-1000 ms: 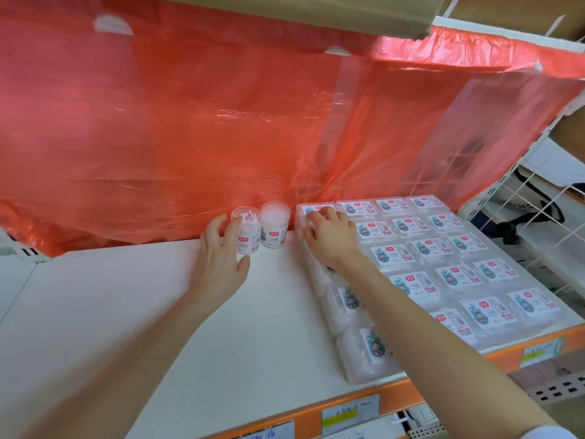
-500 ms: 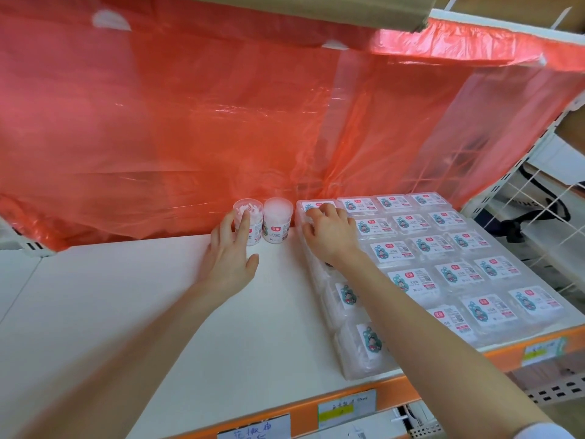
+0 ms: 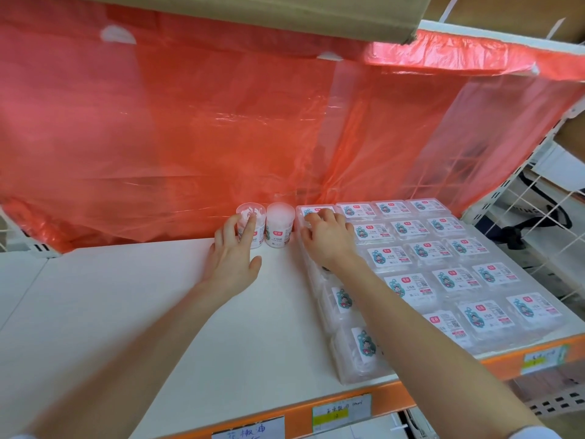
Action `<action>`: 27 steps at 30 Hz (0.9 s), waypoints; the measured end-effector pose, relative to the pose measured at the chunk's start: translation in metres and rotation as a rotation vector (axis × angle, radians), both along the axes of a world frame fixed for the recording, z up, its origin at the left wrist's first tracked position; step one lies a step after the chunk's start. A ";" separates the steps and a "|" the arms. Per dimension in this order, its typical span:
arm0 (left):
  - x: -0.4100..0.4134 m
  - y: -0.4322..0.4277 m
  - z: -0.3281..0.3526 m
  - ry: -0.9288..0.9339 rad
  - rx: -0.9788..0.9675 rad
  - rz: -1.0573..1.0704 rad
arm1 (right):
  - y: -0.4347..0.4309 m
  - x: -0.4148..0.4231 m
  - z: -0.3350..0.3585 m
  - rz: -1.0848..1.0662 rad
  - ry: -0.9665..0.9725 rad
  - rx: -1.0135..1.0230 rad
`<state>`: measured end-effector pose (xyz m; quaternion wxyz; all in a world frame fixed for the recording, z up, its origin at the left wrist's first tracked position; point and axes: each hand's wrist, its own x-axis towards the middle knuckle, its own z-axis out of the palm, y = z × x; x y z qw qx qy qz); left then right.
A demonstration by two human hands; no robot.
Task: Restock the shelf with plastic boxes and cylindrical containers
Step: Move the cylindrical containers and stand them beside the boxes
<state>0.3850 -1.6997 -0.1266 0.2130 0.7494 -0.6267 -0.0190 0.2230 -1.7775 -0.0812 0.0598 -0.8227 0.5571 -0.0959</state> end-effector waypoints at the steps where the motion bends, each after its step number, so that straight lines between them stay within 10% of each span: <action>1: 0.001 0.001 0.002 0.010 -0.011 0.001 | 0.000 0.000 0.000 0.002 -0.001 0.000; 27: 0.021 0.110 0.023 -0.122 0.082 0.362 | 0.071 0.068 0.010 0.494 0.124 -0.036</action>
